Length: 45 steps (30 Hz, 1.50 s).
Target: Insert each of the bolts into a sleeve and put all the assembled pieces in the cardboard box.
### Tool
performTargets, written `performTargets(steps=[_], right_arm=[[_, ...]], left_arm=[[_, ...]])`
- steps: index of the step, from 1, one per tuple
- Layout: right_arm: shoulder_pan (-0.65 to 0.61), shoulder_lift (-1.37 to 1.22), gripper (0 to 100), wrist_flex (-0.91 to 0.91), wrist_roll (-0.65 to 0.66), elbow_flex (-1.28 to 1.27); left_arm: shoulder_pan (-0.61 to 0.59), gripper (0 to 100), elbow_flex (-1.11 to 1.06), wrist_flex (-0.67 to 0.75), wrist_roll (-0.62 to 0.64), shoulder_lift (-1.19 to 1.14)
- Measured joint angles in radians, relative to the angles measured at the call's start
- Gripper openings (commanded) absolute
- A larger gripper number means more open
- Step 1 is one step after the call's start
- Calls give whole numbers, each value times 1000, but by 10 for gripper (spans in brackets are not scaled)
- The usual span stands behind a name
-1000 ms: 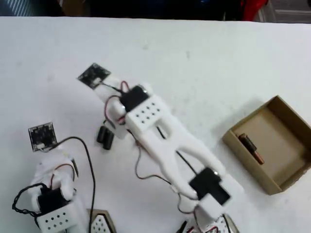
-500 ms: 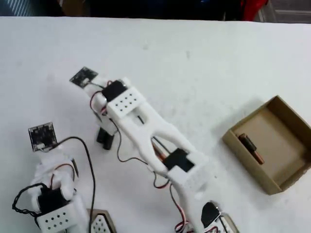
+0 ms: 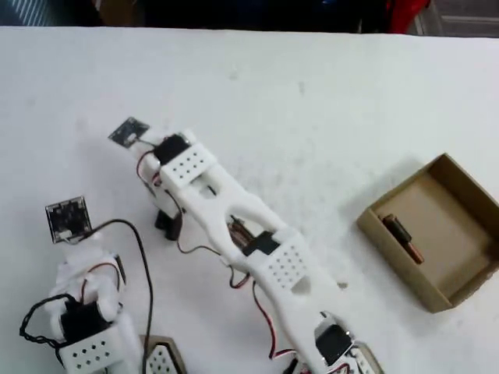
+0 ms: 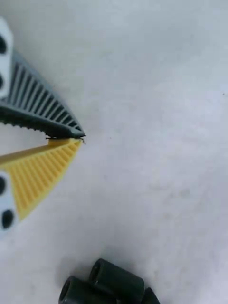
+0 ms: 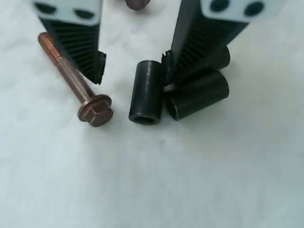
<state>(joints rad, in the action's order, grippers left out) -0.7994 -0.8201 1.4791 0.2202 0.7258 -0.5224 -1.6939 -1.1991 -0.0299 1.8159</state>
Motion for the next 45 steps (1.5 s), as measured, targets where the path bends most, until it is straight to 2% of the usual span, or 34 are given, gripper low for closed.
performTargets(steps=[7,24,30,33,39,45], right_arm=[[-6,-11,180,0,64,25],[-44,-92,176,-2,69,49],[-40,-92,9,-9,68,49],[-35,-92,36,-9,68,51],[-23,-92,18,-8,68,52],[-3,-37,17,78,68,51]], left_arm=[[0,23,0,0,0,0],[0,23,0,0,0,0],[0,23,0,0,0,0],[0,23,0,0,0,0],[0,23,0,0,0,0],[0,23,0,0,0,0]])
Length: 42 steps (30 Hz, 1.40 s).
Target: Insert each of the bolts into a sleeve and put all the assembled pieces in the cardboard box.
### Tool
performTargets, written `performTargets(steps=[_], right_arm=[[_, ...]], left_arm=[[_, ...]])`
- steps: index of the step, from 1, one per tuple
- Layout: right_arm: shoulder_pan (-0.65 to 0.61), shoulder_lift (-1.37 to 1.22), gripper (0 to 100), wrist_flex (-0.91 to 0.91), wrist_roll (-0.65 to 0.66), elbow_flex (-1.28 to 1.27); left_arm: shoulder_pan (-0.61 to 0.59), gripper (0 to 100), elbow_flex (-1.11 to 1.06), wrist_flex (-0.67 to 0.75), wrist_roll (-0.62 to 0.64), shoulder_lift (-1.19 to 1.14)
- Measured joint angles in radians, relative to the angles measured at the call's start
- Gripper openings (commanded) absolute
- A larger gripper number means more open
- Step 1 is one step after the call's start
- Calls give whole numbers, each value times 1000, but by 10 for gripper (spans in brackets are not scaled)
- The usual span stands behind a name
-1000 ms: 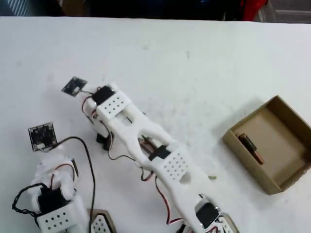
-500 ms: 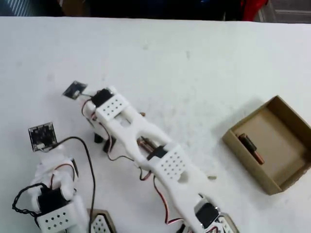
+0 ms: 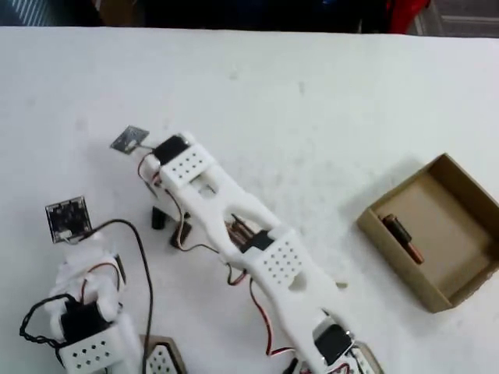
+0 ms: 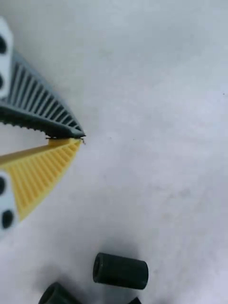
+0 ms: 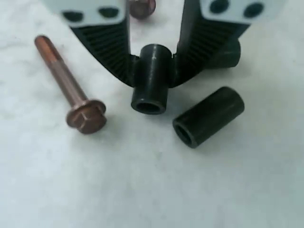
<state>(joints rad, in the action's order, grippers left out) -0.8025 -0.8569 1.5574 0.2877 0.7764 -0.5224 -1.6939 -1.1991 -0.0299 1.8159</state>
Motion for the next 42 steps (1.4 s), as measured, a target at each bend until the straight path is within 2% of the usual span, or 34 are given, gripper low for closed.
performTargets(steps=[15,24,28,35,42], right_arm=[[103,387,17,157,0,0],[290,629,17,164,0,-2],[359,733,17,164,2,-83],[410,965,17,164,66,-278],[476,1206,18,164,74,-445]], left_arm=[[0,23,0,0,0,0],[17,23,-2,0,0,0],[41,23,-2,0,0,0],[48,23,-2,0,0,0],[48,23,-2,0,0,0]])
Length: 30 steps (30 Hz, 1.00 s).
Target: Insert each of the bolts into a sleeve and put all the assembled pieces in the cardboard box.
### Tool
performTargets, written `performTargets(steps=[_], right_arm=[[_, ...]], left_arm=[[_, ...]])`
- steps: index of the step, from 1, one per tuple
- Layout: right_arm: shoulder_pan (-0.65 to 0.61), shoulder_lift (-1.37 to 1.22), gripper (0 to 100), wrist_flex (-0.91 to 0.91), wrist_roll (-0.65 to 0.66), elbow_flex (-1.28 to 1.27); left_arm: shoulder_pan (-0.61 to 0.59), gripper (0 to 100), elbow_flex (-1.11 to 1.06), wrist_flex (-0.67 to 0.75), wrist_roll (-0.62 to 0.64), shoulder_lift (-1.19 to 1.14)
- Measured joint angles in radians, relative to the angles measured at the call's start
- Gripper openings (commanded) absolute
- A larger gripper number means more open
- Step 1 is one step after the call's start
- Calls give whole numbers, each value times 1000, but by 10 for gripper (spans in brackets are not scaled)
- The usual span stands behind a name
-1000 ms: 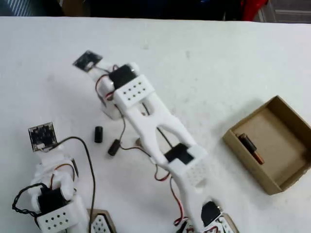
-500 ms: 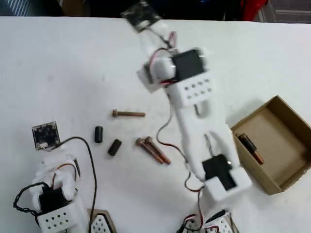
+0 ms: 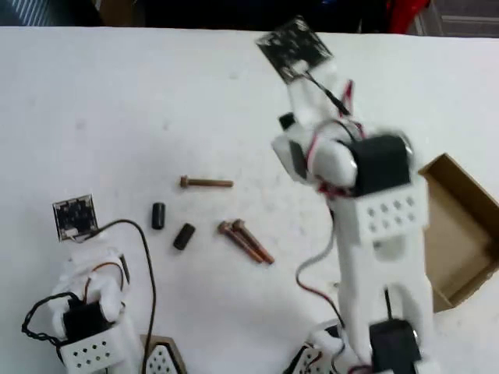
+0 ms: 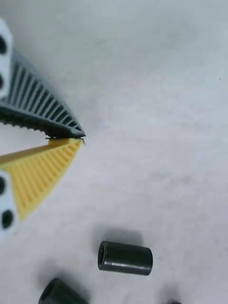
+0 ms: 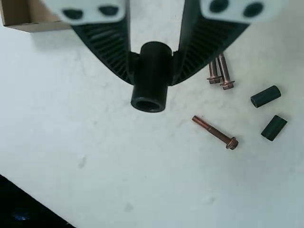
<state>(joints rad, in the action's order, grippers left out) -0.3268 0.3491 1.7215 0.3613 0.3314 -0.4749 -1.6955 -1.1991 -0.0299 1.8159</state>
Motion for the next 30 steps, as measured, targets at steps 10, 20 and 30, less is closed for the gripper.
performTargets(steps=[10,20,30], right_arm=[[15,310,18,-110,0,-410],[15,614,18,-319,0,-836],[15,755,18,-534,0,-1152]], left_arm=[[117,23,0,0,0,0],[153,23,3,0,0,0],[169,22,193,-60,-2,2]])
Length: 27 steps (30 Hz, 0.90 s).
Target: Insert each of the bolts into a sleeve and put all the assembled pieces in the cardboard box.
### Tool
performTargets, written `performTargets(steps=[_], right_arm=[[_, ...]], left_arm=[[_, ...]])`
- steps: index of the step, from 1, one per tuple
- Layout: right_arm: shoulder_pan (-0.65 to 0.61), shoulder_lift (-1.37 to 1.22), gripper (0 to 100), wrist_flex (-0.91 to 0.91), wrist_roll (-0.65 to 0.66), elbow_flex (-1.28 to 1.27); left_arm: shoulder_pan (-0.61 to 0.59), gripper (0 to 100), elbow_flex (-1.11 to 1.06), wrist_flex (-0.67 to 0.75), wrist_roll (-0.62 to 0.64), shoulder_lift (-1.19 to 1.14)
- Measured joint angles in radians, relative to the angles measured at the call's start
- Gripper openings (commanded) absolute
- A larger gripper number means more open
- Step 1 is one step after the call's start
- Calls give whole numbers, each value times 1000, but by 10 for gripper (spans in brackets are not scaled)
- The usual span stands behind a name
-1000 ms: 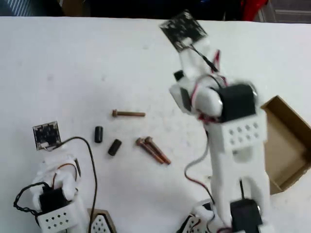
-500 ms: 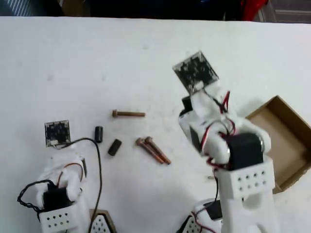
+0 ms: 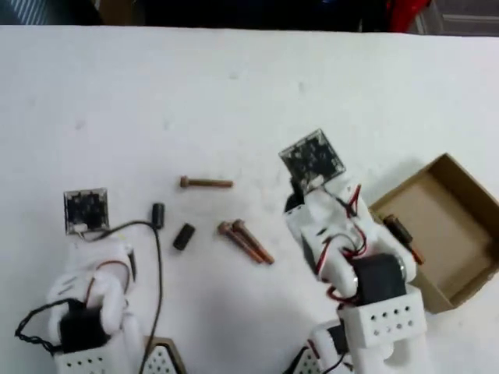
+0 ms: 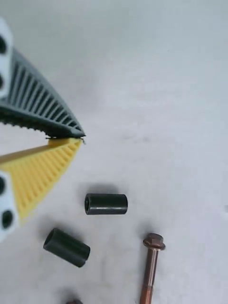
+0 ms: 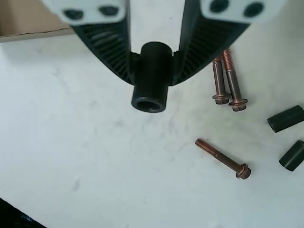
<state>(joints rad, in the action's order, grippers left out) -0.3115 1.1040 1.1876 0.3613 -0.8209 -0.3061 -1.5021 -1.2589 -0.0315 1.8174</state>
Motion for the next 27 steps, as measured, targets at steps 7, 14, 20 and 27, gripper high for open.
performTargets(steps=[7,14,20,27], right_arm=[[0,64,18,-137,-3,-187],[0,170,18,-207,-81,-315],[0,302,18,-216,-83,-405],[-2,411,18,-216,-83,-463]], left_arm=[[120,22,101,-74,-2,9],[183,22,110,-75,-2,9],[201,22,110,-75,-2,9],[219,22,178,-75,31,11]])
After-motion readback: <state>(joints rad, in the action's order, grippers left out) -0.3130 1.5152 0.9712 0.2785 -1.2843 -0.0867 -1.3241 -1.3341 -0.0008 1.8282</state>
